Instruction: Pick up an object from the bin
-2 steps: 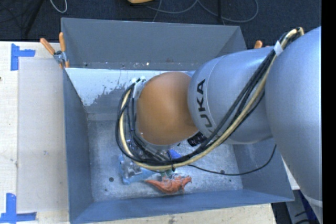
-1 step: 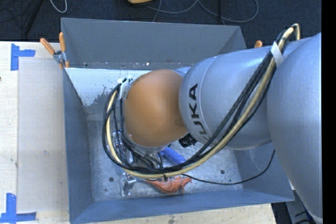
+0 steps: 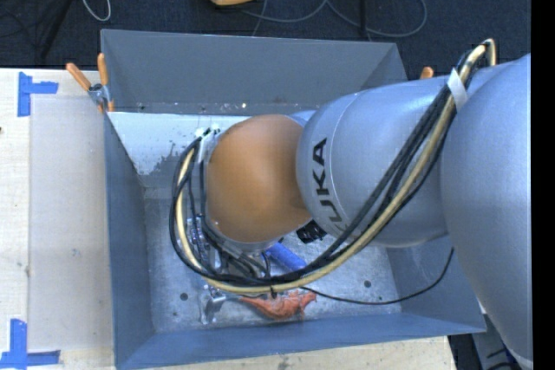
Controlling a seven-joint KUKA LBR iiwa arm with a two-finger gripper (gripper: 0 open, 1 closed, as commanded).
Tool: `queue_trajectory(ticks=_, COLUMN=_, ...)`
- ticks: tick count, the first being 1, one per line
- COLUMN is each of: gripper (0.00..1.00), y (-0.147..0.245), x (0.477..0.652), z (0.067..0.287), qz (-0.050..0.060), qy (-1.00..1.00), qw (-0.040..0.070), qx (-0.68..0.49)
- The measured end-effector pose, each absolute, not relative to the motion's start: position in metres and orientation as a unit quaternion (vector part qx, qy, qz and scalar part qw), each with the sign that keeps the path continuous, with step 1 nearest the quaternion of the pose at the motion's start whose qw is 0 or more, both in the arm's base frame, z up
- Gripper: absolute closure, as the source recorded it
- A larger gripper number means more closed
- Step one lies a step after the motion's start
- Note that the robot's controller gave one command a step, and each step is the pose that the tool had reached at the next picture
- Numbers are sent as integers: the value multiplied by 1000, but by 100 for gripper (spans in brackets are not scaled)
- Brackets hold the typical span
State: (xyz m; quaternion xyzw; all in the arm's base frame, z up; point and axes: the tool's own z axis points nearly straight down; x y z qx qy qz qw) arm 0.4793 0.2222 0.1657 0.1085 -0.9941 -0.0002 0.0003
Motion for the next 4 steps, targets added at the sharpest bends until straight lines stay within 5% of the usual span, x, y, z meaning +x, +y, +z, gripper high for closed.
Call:
queue_trajectory(ticks=1, gripper=0, y=189, x=478, z=150, qz=-1, qy=-988, qw=0, qx=155)
queue_trajectory(ticks=2, gripper=0, y=125, x=507, z=132, qz=0, qy=-981, qw=0, qx=193)
queue_trajectory(ticks=3, gripper=0, y=108, x=508, z=113, qz=1, qy=-959, qw=1, qx=284)
queue_trajectory(ticks=4, gripper=0, y=110, x=502, z=86, qz=-5, qy=-912, qw=17, qx=411)
